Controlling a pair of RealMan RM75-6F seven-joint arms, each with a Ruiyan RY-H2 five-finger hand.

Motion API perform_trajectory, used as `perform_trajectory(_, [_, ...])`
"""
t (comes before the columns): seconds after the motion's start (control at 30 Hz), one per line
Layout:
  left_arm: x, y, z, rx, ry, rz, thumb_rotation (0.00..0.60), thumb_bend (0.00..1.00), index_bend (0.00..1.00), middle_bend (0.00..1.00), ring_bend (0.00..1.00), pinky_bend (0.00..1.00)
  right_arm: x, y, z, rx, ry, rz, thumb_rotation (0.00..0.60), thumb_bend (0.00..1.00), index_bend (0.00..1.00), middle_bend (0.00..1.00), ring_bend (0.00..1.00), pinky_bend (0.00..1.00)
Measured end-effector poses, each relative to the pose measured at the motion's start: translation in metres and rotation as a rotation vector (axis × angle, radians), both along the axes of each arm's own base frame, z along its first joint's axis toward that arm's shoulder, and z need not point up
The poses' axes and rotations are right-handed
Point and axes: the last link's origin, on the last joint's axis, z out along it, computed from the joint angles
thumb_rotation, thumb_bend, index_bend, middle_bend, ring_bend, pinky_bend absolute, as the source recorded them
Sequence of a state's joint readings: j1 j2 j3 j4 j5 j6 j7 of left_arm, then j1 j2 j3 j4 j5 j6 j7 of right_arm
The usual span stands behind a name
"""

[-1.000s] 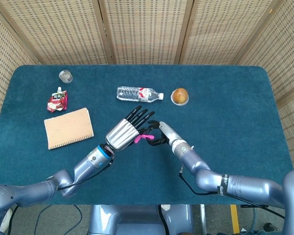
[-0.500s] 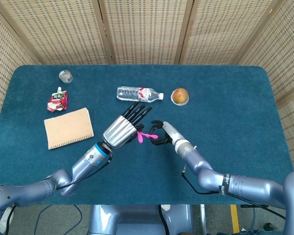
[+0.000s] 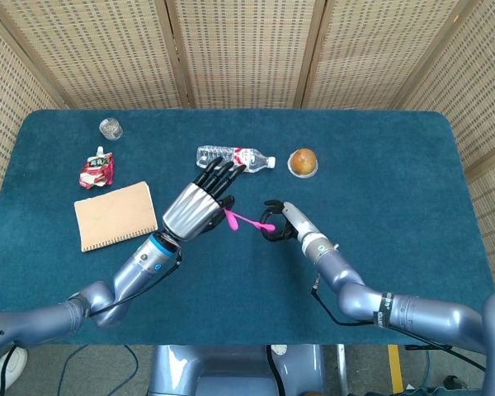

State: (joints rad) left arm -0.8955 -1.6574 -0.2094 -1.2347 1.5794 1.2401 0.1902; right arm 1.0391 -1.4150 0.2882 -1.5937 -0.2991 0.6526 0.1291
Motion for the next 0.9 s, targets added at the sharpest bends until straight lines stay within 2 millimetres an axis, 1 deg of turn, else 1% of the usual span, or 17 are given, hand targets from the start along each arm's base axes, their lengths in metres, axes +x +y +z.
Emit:
perform_trajectory(0.27, [-0.001,0.010,0.037,0.051,-0.066,0.024,0.600,0.52,0.83,0.00,0.00,0.00,-0.011,-0.003,0.008,-0.019,0.010,-0.020,0.600,0.61,0.71,0.19,0.00,0.00])
perform_trajectory(0.47, [-0.009,0.020,0.070,0.108,-0.113,0.060,0.600,0.52,0.83,0.00,0.00,0.00,-0.021,-0.004,0.017,-0.037,0.021,-0.037,0.600,0.61,0.71,0.19,0.00,0.00])
perform_trajectory(0.6, [-0.021,0.027,0.095,0.153,-0.143,0.101,0.600,0.53,0.84,0.00,0.00,0.00,-0.027,-0.005,0.022,-0.047,0.023,-0.048,0.600,0.61,0.71,0.19,0.00,0.00])
perform_trajectory(0.73, [-0.035,0.033,0.116,0.191,-0.164,0.141,0.600,0.53,0.84,0.00,0.00,0.00,-0.032,-0.005,0.027,-0.055,0.026,-0.054,0.600,0.61,0.71,0.19,0.00,0.00])
perform_trajectory(0.9, [-0.063,0.040,0.146,0.252,-0.174,0.201,0.600,0.53,0.84,0.00,0.00,0.00,-0.040,-0.004,0.034,-0.063,0.028,-0.068,0.600,0.61,0.71,0.19,0.00,0.00])
